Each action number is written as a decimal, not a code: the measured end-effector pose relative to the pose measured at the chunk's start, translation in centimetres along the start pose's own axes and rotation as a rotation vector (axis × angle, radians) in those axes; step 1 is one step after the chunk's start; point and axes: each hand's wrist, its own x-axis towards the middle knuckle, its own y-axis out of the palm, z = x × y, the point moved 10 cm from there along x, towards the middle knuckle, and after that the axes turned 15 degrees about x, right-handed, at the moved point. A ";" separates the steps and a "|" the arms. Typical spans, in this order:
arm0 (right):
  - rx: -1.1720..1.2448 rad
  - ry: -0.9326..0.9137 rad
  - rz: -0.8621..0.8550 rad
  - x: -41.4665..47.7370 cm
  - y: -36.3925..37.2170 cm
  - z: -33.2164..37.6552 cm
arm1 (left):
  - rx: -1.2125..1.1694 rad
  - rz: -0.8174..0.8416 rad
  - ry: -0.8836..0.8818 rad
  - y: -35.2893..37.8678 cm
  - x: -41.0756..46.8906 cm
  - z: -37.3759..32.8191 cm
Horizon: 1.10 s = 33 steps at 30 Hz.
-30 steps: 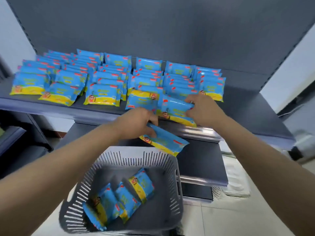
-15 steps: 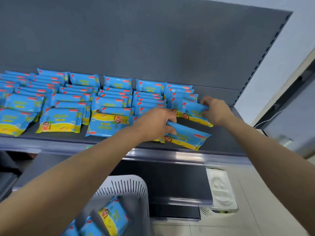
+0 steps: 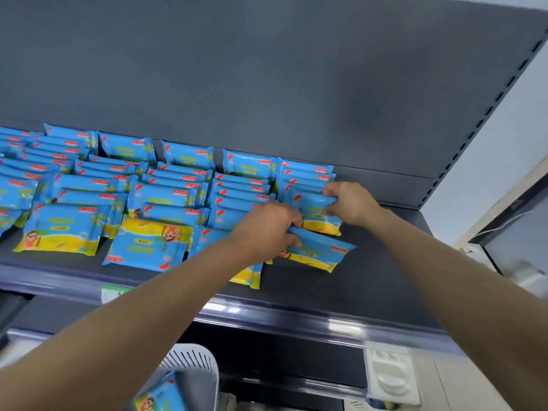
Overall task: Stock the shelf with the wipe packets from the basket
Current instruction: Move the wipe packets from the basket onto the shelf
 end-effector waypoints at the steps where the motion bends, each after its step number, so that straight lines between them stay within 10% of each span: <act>1: 0.004 0.000 0.007 0.2 -0.1 -0.1 | 0.035 -0.006 -0.003 0.1 0.6 -0.1; 17: 0.093 -0.136 -0.340 -4.7 -7.2 4.1 | 0.537 -0.020 -0.047 3.0 5.5 1.4; 33: -0.143 -0.350 -0.581 -14.1 -8.5 23.0 | 0.494 -0.687 -0.054 -18.7 -10.8 2.5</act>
